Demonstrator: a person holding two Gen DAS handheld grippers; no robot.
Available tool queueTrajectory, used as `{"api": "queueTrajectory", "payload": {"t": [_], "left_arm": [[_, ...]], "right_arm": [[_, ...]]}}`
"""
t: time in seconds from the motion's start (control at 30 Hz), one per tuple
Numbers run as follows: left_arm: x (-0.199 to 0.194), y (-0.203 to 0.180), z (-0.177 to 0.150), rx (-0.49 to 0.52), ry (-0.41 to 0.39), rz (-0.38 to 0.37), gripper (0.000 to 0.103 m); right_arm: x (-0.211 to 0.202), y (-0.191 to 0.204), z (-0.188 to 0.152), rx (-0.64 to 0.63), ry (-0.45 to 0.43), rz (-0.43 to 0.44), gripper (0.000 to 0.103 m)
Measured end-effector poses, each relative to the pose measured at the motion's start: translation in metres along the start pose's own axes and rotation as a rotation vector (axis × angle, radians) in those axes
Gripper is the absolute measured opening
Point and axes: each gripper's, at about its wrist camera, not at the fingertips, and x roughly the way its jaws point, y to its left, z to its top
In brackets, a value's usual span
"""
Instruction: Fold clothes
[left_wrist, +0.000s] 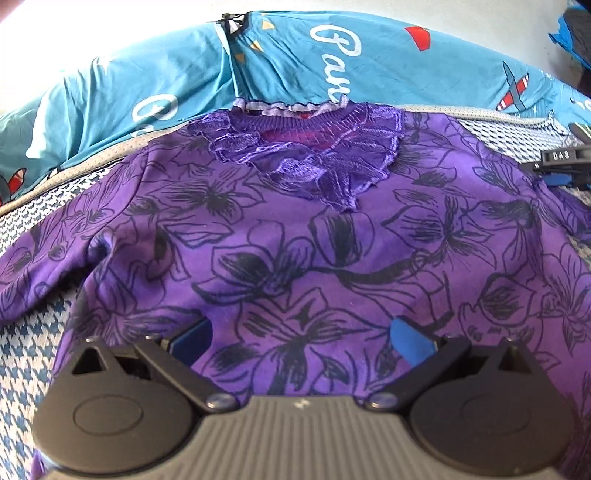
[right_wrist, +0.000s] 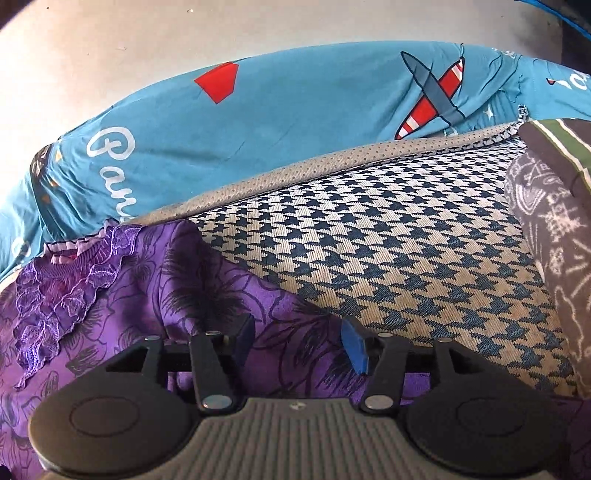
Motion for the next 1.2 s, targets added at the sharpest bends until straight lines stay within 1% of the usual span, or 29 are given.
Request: {"api": "queueTrajectory", "payload": {"t": [0.03,0.1,0.13,0.17,0.2,0.27,0.37,0.43,0.57,0.67,0.8,0.83,0.93,1.0,1.07,1.2], "left_arm": [[0.001,-0.002,-0.001,0.006,0.001,-0.001,0.103],[0.001,-0.004,-0.002,0.003,0.003,-0.006,0.103],[0.002,-0.004,-0.002,0.000,0.003,-0.007,0.103],[0.002,-0.004,-0.002,-0.005,0.004,-0.008,0.103],[0.002,-0.004,-0.002,-0.009,0.004,-0.008,0.103],[0.003,-0.005,-0.001,-0.015,0.005,-0.007,0.103],[0.002,-0.006,0.000,-0.009,-0.001,-0.002,0.103],[0.001,-0.007,0.000,-0.003,-0.006,0.002,0.103],[0.001,-0.009,0.002,0.000,-0.010,-0.002,0.103],[0.003,-0.009,0.002,0.000,-0.008,-0.007,0.103],[0.003,-0.009,0.002,-0.003,-0.005,-0.010,0.103],[0.003,-0.009,0.002,-0.003,-0.005,-0.011,0.103],[0.002,-0.010,0.002,-0.006,-0.005,-0.014,0.103],[0.001,-0.011,0.002,-0.003,-0.006,-0.017,0.103],[-0.001,-0.013,0.001,0.007,-0.005,-0.016,0.103],[-0.008,-0.018,-0.002,0.030,-0.016,-0.007,0.103]], "right_arm": [[0.001,0.001,0.000,-0.011,0.005,-0.002,0.049],[0.002,0.004,0.000,-0.034,0.015,-0.005,0.026],[0.002,0.005,-0.001,-0.044,0.019,-0.002,0.021],[0.002,0.004,-0.001,-0.038,0.024,0.011,0.014],[0.002,0.003,-0.001,-0.033,0.029,0.022,0.008],[0.001,0.004,-0.001,-0.044,0.027,0.014,0.004],[-0.001,0.010,-0.001,-0.077,0.004,-0.026,0.003],[-0.004,0.013,0.002,-0.086,-0.031,-0.067,0.003],[-0.006,0.006,0.012,-0.032,-0.092,-0.150,0.003],[-0.004,0.005,0.019,-0.014,-0.127,-0.207,0.002],[-0.001,0.002,0.026,0.068,-0.111,-0.176,0.004],[0.002,0.002,0.027,0.082,-0.077,-0.149,0.005],[-0.002,0.006,0.026,0.073,-0.091,-0.153,0.008],[-0.008,0.014,0.028,0.031,-0.125,-0.143,0.009],[-0.013,0.023,0.031,0.009,-0.122,-0.073,0.010],[-0.010,0.037,0.024,-0.007,-0.046,0.032,0.010]]}}
